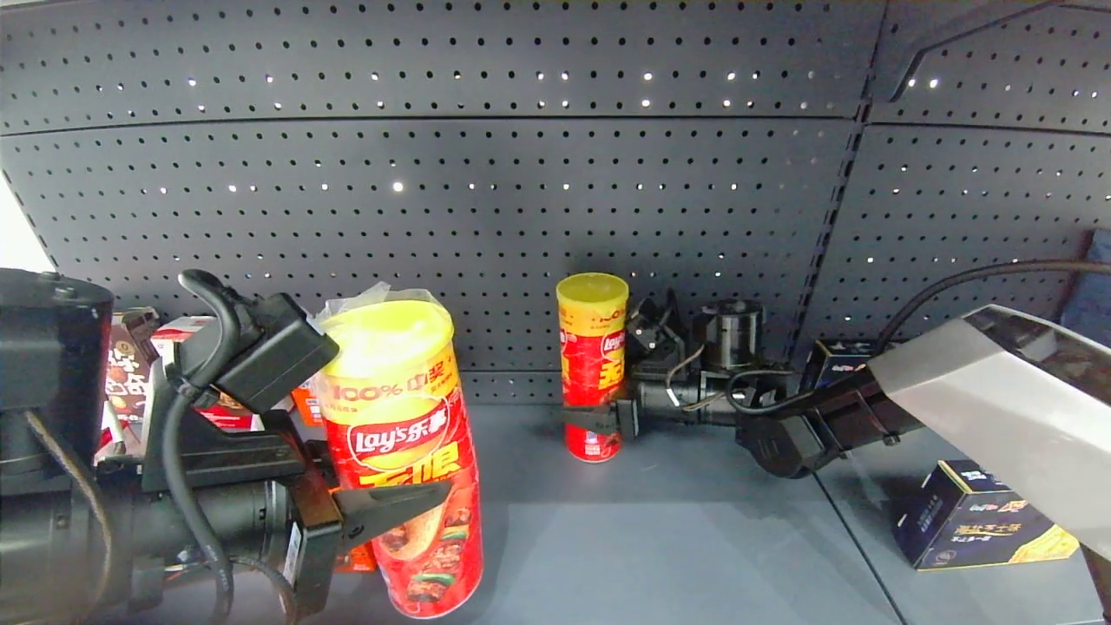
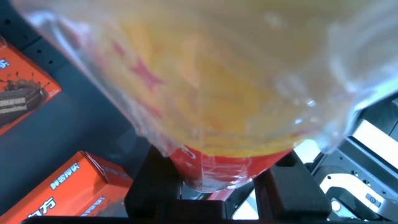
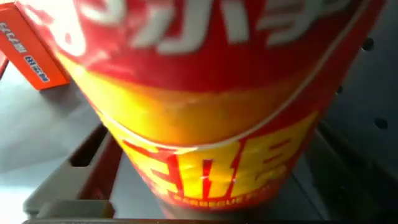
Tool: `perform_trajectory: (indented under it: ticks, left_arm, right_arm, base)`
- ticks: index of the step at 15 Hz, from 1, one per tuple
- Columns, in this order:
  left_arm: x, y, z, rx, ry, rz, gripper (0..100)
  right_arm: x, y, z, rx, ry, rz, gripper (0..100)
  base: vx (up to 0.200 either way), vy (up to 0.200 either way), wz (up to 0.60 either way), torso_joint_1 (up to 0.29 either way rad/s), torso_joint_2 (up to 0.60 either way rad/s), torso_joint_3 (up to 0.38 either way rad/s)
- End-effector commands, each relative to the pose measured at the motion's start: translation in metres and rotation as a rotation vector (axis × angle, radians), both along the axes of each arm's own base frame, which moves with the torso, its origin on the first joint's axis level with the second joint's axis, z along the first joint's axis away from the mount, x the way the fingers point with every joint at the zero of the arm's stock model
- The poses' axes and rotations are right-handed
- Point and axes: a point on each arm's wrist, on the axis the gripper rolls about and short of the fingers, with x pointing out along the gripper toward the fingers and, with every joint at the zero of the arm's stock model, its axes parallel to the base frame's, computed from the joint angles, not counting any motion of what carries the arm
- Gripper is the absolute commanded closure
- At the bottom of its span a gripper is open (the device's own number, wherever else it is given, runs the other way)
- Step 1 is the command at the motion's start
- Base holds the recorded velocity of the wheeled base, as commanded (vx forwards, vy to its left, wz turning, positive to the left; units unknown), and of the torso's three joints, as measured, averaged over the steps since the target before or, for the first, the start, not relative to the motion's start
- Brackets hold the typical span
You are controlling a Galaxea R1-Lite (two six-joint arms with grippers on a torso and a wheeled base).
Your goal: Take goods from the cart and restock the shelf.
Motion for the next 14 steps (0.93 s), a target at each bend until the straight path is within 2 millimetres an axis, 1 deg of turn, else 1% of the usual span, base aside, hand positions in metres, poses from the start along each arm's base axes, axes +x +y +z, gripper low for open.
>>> perform_trajectory:
  ticks: [1,3,5,6,7,9,10,11,12,14]
  left_arm:
    - [0.000,0.000,-0.001,0.001,0.002,0.000,100]
    - [0.000,0.000,-0.001,0.001,0.002,0.000,100]
    - [0.000,0.000,-0.001,0.001,0.002,0.000,100]
    - [0.000,0.000,-0.001,0.001,0.002,0.000,100]
    - [0.000,0.000,0.000,0.001,0.000,0.001,100]
    - [-0.001,0.000,0.000,0.000,-0.001,0.001,100]
    - [-0.001,0.000,0.000,0.000,-0.002,0.003,100]
    - [0.000,0.000,0.001,-0.001,-0.006,0.005,100]
    - [-0.001,0.000,0.002,-0.002,-0.009,0.005,100]
    - [-0.001,0.001,0.002,0.000,-0.011,0.006,100]
  right_arm:
    - [0.001,0.006,-0.001,0.004,-0.004,0.006,100]
    - [-0.001,0.007,0.000,0.001,-0.001,-0.012,100]
    - [-0.009,0.010,0.008,0.004,-0.011,-0.015,100]
    - [-0.009,0.010,0.008,0.004,-0.011,-0.015,100]
    - [-0.026,0.010,0.016,0.000,-0.008,-0.004,100]
    - [-0.052,0.007,0.024,-0.021,0.003,-0.042,100]
    - [-0.061,0.005,0.025,-0.027,0.010,-0.042,100]
    - [-0.082,-0.002,0.032,-0.035,0.018,-0.031,100]
    - [-0.093,-0.005,0.038,-0.037,0.014,-0.035,100]
    - [-0.114,-0.007,0.043,-0.053,-0.009,-0.138,100]
  base:
    - [0.000,0.000,0.00,0.000,0.00,0.000]
    - [0.000,0.000,0.00,0.000,0.00,0.000]
    - [0.000,0.000,0.00,0.000,0.00,0.000]
    - [0.000,0.000,0.00,0.000,0.00,0.000]
    - [0.000,0.000,0.00,0.000,0.00,0.000]
    - [0.000,0.000,0.00,0.000,0.00,0.000]
    - [0.000,0.000,0.00,0.000,0.00,0.000]
    - [0.000,0.000,0.00,0.000,0.00,0.000]
    - [0.000,0.000,0.00,0.000,0.00,0.000]
    - [0.000,0.000,0.00,0.000,0.00,0.000]
